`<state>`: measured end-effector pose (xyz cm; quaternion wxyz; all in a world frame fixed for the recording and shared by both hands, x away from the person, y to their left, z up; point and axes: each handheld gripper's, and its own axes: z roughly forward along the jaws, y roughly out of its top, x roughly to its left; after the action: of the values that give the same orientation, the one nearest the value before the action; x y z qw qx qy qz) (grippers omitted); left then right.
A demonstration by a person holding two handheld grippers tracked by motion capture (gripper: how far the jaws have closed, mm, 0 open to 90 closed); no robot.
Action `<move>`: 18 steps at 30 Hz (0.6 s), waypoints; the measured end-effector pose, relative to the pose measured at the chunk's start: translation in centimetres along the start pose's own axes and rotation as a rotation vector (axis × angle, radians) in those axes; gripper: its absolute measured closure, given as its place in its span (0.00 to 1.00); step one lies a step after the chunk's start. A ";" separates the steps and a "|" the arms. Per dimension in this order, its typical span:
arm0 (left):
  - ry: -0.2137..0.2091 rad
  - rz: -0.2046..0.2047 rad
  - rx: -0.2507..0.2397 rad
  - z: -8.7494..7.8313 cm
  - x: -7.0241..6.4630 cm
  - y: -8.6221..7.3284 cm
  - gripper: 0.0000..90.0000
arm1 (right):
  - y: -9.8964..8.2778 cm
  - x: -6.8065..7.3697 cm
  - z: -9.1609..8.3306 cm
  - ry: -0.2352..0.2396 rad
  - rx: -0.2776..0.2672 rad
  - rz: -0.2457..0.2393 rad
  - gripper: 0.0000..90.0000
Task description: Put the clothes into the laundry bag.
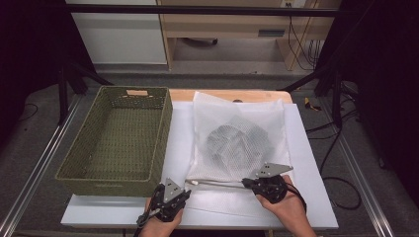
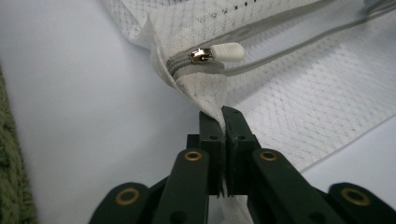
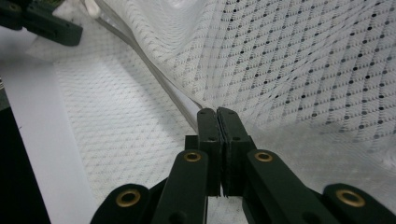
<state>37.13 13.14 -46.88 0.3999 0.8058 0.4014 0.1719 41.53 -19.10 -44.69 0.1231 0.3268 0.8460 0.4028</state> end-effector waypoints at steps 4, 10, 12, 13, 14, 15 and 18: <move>-0.037 -0.031 0.006 -0.9 -0.5 -0.5 0.98 | -0.5 0.6 0.1 0.014 0.032 -0.014 0.99; -0.051 -0.022 0.034 -1.1 -1.1 -0.9 0.98 | -1.1 1.1 0.2 0.024 0.067 -0.032 0.99; -0.047 -0.011 0.051 -0.8 -1.2 -1.1 0.98 | -1.4 1.2 0.2 0.025 0.079 -0.033 0.99; -0.047 -0.015 0.053 -0.6 -1.1 -1.2 0.98 | -1.6 1.3 0.2 0.026 0.085 -0.033 0.99; -0.047 -0.015 0.053 -0.6 -1.1 -1.2 0.97 | -1.6 1.3 0.2 0.026 0.085 -0.033 0.99; -0.038 -0.011 0.054 -0.5 -0.9 -1.4 0.94 | -1.8 1.3 0.2 0.028 0.094 -0.030 0.99; 0.001 -0.014 0.039 -0.5 -0.7 -1.4 0.78 | -1.9 1.3 0.5 0.024 0.105 -0.031 0.99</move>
<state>35.74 13.37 -47.62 0.3850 0.8106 0.4105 0.1618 39.89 -18.88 -46.38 0.1019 0.3147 0.8724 0.3599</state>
